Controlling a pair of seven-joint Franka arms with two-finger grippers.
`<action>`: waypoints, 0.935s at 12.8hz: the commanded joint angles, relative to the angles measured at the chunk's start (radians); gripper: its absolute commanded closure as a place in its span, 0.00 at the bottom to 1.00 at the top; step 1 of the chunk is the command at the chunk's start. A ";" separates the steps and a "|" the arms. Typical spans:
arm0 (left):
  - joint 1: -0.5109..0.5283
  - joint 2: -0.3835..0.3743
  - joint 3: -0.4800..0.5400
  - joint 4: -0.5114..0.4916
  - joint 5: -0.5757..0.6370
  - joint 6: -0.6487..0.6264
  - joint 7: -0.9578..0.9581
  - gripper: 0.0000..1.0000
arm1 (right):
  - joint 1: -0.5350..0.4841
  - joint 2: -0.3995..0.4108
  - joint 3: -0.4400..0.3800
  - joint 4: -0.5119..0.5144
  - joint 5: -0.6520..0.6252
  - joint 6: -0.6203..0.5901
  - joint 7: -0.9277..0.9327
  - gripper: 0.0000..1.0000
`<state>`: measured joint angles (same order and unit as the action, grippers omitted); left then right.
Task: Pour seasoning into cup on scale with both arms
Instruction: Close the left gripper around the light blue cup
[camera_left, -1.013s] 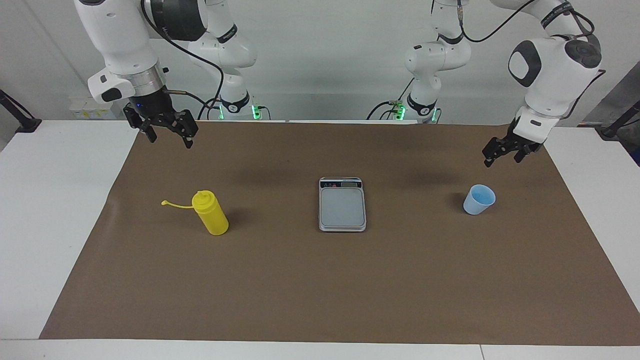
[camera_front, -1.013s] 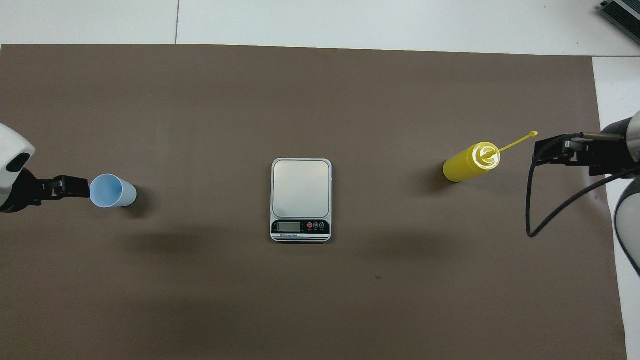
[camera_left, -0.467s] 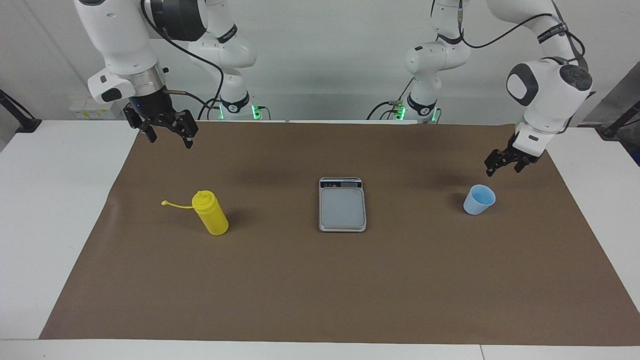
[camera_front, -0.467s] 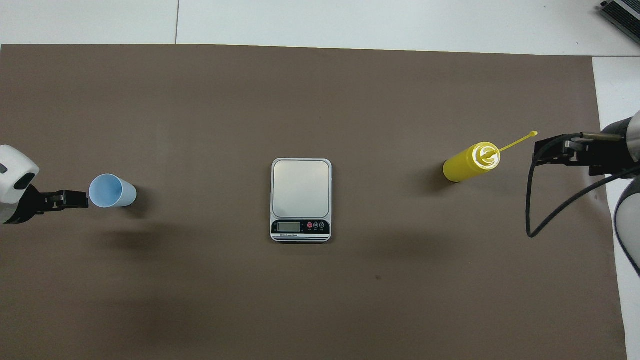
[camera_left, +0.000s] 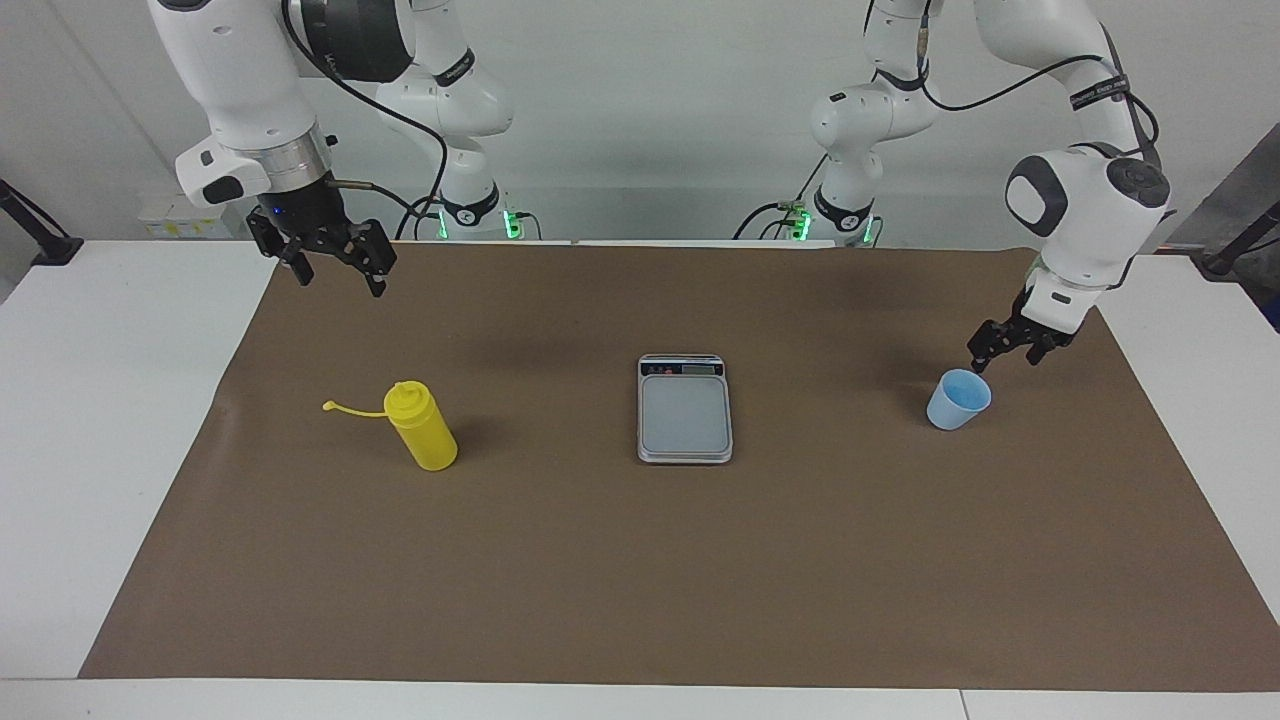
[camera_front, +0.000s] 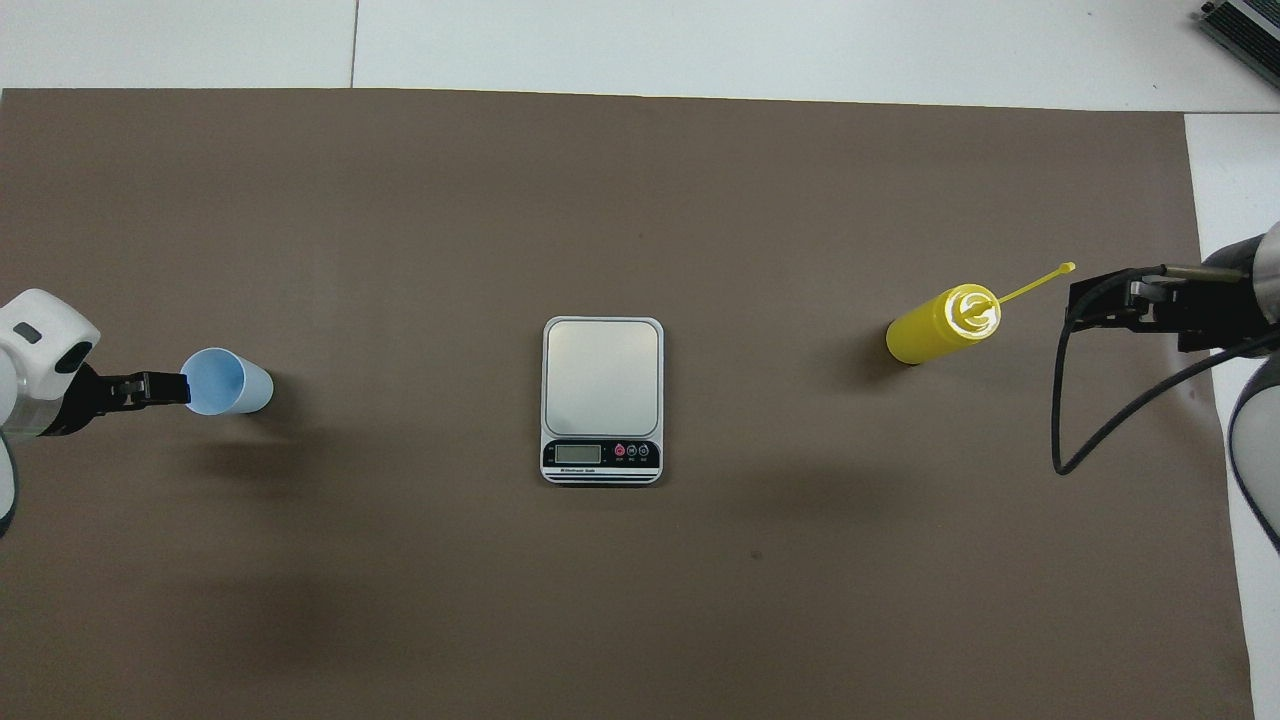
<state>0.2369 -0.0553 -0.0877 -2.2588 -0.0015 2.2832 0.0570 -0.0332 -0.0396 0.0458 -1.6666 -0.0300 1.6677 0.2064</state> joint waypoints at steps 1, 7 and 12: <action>0.013 0.003 -0.006 -0.013 -0.015 0.039 0.009 0.00 | -0.011 -0.022 0.005 -0.024 -0.004 0.004 0.004 0.00; -0.004 0.009 -0.006 -0.071 -0.015 0.105 -0.037 0.00 | -0.011 -0.022 0.005 -0.024 -0.004 0.004 0.004 0.00; -0.005 0.037 -0.006 -0.079 -0.015 0.124 -0.039 0.00 | -0.011 -0.022 0.005 -0.024 -0.004 0.004 0.002 0.00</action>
<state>0.2383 -0.0225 -0.0959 -2.3201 -0.0033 2.3716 0.0282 -0.0332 -0.0397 0.0459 -1.6666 -0.0300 1.6677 0.2064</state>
